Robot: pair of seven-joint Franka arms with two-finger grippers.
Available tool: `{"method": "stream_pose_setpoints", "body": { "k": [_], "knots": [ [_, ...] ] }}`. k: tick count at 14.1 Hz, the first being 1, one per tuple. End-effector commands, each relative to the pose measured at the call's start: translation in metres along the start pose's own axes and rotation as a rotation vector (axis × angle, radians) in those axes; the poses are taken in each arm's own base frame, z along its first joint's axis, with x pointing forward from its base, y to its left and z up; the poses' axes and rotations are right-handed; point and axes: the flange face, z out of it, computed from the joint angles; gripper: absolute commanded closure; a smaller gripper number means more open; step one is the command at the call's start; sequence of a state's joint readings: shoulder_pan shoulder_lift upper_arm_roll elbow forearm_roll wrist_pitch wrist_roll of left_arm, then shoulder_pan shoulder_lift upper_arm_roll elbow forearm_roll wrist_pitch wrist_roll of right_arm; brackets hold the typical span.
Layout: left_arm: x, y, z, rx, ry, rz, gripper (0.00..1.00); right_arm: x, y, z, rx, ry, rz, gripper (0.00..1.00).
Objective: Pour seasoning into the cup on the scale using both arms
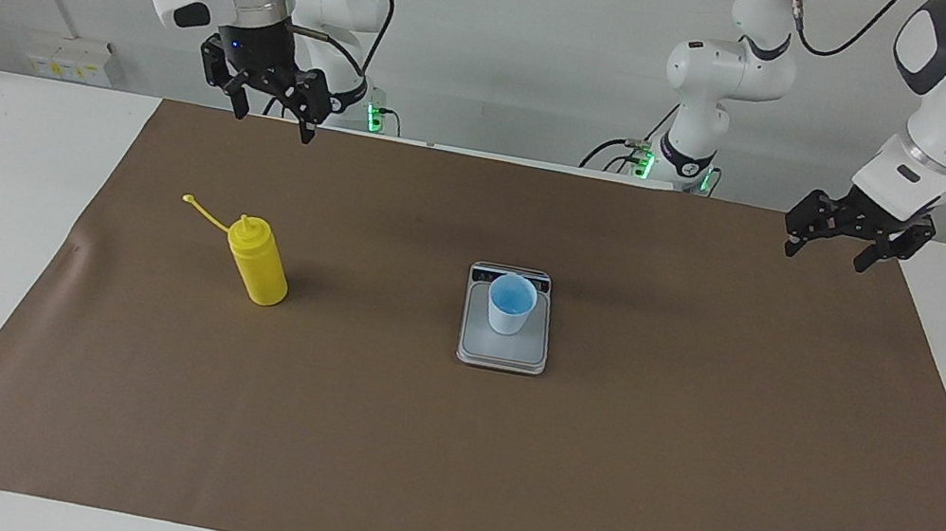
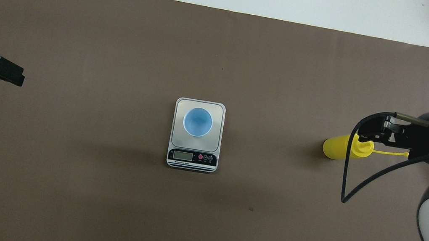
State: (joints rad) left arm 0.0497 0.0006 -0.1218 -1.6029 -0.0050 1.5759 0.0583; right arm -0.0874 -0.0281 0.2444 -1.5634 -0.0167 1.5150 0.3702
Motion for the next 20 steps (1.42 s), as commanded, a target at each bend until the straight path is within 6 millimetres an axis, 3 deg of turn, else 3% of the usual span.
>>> {"method": "stream_pose_setpoints", "body": {
  "k": [1,3,8,10,20],
  "knots": [
    [-0.008,-0.001,-0.002,0.005,0.003,-0.012,0.0,0.005,0.008,0.0,-0.011,-0.015,-0.05,0.0],
    [-0.008,-0.001,-0.002,0.005,0.003,-0.012,0.0,0.008,0.018,0.003,-0.007,-0.027,-0.07,0.0],
    [-0.008,-0.001,-0.002,0.005,0.003,-0.012,0.0,0.009,0.018,0.003,-0.004,-0.024,-0.088,0.0],
    [-0.008,-0.001,-0.002,0.005,0.003,-0.012,0.0,0.003,0.008,0.0,-0.006,-0.023,-0.104,0.0],
    [-0.008,-0.001,-0.002,0.005,0.003,-0.012,0.0,0.006,0.025,0.005,-0.009,-0.047,-0.069,0.0]
  ]
}}
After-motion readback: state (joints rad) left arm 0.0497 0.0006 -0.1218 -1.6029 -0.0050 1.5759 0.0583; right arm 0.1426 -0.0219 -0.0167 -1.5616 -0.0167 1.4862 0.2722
